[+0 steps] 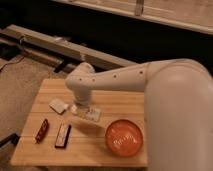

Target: Place the bottle in the ceramic bowl

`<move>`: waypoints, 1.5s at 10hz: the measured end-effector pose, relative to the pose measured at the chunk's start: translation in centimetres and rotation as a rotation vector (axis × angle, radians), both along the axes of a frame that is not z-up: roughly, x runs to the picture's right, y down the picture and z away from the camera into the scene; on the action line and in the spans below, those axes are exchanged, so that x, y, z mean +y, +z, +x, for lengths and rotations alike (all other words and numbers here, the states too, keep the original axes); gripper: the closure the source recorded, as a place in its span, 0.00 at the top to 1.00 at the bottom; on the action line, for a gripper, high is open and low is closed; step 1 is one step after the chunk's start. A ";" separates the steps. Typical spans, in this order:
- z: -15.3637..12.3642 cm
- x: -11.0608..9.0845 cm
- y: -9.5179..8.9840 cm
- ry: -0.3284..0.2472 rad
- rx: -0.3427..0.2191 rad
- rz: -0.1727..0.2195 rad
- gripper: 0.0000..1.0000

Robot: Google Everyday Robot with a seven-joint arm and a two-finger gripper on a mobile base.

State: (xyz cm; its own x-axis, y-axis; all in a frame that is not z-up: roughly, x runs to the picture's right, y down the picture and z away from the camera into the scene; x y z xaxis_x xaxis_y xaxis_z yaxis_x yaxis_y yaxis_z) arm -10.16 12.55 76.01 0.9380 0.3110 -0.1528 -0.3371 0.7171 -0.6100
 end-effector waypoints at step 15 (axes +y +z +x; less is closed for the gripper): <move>18.7 12.0 -5.2 0.379 0.368 -0.143 0.65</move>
